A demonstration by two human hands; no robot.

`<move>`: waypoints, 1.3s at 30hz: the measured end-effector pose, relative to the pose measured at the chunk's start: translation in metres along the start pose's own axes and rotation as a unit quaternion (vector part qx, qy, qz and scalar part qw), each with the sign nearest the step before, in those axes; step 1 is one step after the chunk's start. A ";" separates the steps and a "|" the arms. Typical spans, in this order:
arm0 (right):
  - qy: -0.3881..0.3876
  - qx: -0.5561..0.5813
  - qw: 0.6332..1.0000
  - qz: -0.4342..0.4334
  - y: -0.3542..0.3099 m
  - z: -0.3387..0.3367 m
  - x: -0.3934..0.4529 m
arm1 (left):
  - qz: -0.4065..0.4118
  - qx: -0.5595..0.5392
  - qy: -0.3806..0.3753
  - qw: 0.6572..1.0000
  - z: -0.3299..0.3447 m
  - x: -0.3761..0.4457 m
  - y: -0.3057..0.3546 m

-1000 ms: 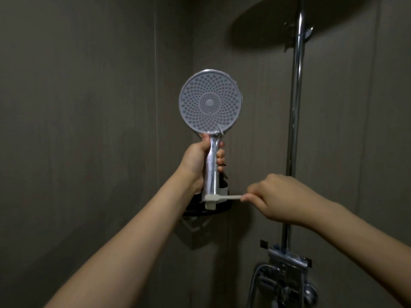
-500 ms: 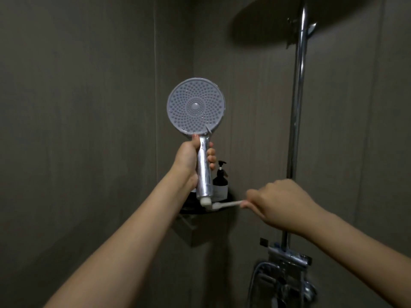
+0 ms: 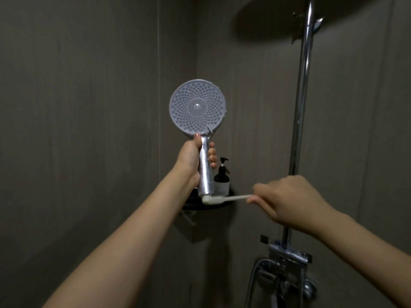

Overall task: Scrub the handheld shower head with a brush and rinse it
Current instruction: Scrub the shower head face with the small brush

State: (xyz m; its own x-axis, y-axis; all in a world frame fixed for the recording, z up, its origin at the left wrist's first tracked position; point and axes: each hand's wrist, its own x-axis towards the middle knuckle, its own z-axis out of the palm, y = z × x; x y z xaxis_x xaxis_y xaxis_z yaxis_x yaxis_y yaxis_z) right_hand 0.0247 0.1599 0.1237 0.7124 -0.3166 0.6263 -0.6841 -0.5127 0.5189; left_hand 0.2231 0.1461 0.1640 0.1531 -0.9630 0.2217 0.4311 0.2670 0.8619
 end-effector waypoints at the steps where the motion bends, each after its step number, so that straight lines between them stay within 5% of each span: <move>1: 0.014 -0.010 1.000 -0.017 -0.005 0.003 0.003 | -0.004 -0.002 -0.003 1.000 0.002 -0.001 -0.001; 5: -0.087 0.042 0.995 0.008 -0.002 0.005 -0.001 | 0.000 0.003 -0.010 1.000 0.004 -0.003 -0.001; 11: 0.001 0.036 0.999 -0.039 -0.004 0.009 0.000 | -0.007 0.001 -0.010 1.000 0.002 -0.002 -0.002; 14: -0.056 0.095 0.991 0.071 0.008 -0.002 0.011 | -0.005 0.010 -0.023 1.000 0.001 -0.003 -0.006; 16: -0.017 0.194 0.971 0.140 0.023 -0.008 0.022 | 0.000 0.011 -0.031 0.999 -0.002 -0.004 -0.006; 19: 0.032 0.215 0.965 0.147 0.030 -0.014 0.052 | -0.003 0.010 -0.058 0.998 0.000 -0.007 -0.008; 21: -0.016 0.199 0.967 0.157 0.026 -0.016 0.069 | 0.003 0.004 -0.077 0.997 0.004 -0.007 -0.009; 26: -0.233 0.243 0.940 0.053 0.009 -0.011 0.053 | 0.005 -0.002 -0.106 0.994 -0.006 -0.005 -0.006; 31: -0.088 0.260 0.955 0.116 0.015 -0.010 0.058 | 0.042 -0.008 -0.083 0.996 -0.010 -0.003 -0.006; 36: -0.250 0.142 0.958 -0.018 -0.001 -0.002 0.034 | 0.012 0.019 -0.059 0.998 -0.021 0.002 -0.004; 39: -0.199 0.117 0.972 -0.043 -0.010 -0.007 0.027 | 0.014 0.008 -0.039 0.999 -0.020 0.002 -0.006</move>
State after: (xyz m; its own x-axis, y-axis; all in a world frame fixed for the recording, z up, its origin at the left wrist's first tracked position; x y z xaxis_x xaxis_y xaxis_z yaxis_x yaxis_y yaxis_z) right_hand 0.0492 0.1623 0.1396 0.8010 -0.5245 0.2887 -0.5987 -0.7035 0.3829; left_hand 0.2388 0.1436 0.1503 0.0946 -0.9549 0.2813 0.4132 0.2947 0.8616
